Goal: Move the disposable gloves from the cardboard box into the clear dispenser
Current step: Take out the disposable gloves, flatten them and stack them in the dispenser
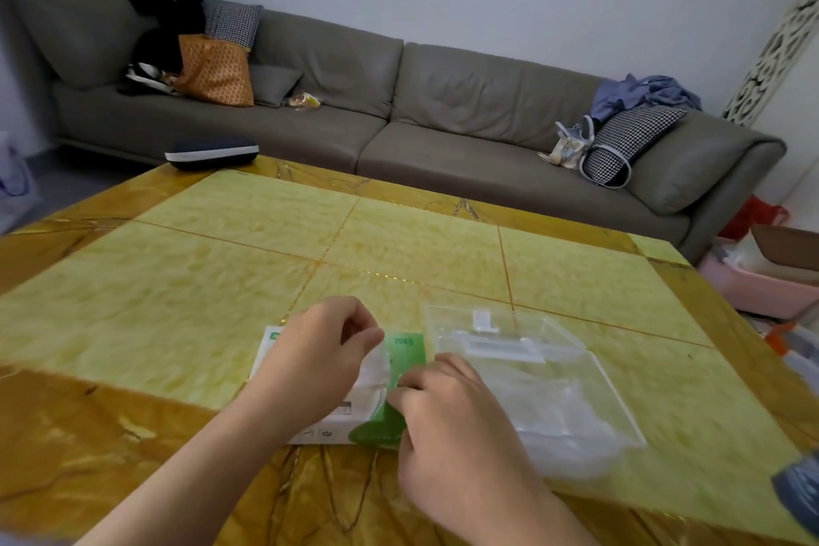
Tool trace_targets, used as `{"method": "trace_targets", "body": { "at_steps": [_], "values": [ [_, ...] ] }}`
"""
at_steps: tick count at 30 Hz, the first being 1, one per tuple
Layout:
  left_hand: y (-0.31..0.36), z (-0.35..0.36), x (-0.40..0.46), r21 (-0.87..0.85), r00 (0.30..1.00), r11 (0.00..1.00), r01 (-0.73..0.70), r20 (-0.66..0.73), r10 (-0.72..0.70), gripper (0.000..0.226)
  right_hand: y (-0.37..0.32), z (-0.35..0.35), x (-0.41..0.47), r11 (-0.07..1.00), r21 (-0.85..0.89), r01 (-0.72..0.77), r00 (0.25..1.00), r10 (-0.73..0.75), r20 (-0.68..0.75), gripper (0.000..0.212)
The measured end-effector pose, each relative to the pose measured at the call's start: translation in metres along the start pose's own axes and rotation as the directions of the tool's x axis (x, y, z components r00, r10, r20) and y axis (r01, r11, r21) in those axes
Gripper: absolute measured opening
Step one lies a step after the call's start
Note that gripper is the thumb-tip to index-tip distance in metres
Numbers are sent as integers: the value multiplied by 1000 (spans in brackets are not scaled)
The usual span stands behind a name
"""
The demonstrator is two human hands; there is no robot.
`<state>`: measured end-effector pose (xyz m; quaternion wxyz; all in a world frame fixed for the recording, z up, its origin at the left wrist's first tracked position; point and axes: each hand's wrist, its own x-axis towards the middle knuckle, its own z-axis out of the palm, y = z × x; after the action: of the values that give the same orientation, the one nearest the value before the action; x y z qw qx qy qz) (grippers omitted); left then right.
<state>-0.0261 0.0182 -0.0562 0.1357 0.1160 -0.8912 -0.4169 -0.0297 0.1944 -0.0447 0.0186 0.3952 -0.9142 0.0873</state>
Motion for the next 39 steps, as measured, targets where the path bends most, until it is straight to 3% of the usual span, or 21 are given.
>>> {"method": "trace_targets", "body": {
  "at_steps": [7,12,14,17,21,23,26,28,30,32,35,39],
  "values": [
    [12,-14,-4,-366,998,931,18,-43,-36,19,0,1,-1,1000,-21,11,999,-12,-36,30],
    [26,-33,-7,-716,993,698,4,-78,-85,37,0,1,1,1000,-3,-13,998,13,54,36],
    [29,-36,-8,-793,993,608,33,-42,-109,42,1,-2,1,994,93,-63,998,63,12,40],
    [27,-35,-11,-862,993,500,84,34,-110,41,5,-13,1,905,394,-159,956,241,-166,47],
    [25,-30,-17,-795,1000,607,12,14,-2,22,25,-29,2,656,750,-84,844,447,-296,57],
    [23,-27,-19,-780,997,624,54,75,9,21,38,-40,0,589,808,-11,863,414,-290,69],
    [27,-21,-17,-771,954,607,193,292,67,27,44,-55,-1,648,757,87,940,197,-277,73],
    [40,-15,-21,-759,918,572,311,396,27,25,45,-59,-1,615,776,140,950,137,-280,40],
    [45,-7,-21,-745,884,541,390,467,7,46,44,-59,-2,494,860,132,934,228,-274,6],
    [41,-6,-21,-726,821,499,474,568,46,83,44,-54,-3,459,885,74,901,349,-257,8],
    [37,-12,-17,-687,789,559,464,608,92,102,45,-49,-3,486,874,-1,867,436,-241,16],
    [48,-4,-17,-599,855,709,373,519,-12,79,44,-44,-4,547,835,-61,863,449,-231,22]
  ]
}}
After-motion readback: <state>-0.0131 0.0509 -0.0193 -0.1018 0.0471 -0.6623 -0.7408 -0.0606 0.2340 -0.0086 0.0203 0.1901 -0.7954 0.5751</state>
